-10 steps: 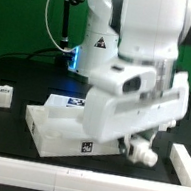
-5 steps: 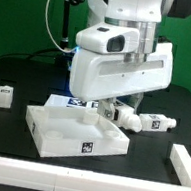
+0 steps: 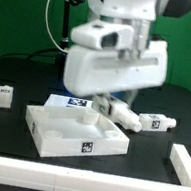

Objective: Assemble one leg

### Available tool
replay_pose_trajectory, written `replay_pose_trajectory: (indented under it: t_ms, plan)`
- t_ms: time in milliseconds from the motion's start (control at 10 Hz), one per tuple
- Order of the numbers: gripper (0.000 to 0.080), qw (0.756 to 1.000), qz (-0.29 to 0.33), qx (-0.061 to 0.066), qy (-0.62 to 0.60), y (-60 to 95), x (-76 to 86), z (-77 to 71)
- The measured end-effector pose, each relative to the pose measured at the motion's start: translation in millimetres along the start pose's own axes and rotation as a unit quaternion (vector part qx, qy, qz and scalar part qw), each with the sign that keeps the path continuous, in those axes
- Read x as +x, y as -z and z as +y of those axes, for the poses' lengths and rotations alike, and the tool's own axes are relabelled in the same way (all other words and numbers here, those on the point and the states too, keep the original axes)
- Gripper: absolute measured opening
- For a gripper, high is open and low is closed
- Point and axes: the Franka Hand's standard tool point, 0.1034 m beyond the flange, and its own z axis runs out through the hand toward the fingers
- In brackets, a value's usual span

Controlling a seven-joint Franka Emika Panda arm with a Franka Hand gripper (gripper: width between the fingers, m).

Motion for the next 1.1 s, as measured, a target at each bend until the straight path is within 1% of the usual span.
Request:
replay_pose_trajectory:
  t_ms: [100,200,300,500,800,900,1000,1100]
  plan:
    - [0.0284,1.000,-0.011,0.000,-0.009,9.4,-41.5,-2.3]
    - [0.0284,0.999,-0.013,-0.006,-0.028,14.1,-70.6,0.8]
    - [0.0284,0.998,-0.016,-0.009,-0.054,13.8,-92.7,-3.0]
    - [0.0284,0.998,-0.015,-0.007,-0.053,12.4,-89.5,-3.8]
    - [0.0284,0.998,-0.016,-0.006,-0.055,10.2,-91.8,-3.8]
    - [0.0284,0.998,-0.014,-0.010,-0.064,4.4,-104.1,-0.6]
    - [0.0284,0.998,-0.020,-0.010,-0.066,-3.6,-130.8,0.8]
    - [0.0284,0.998,-0.028,-0.006,-0.061,-10.4,-157.8,5.0]
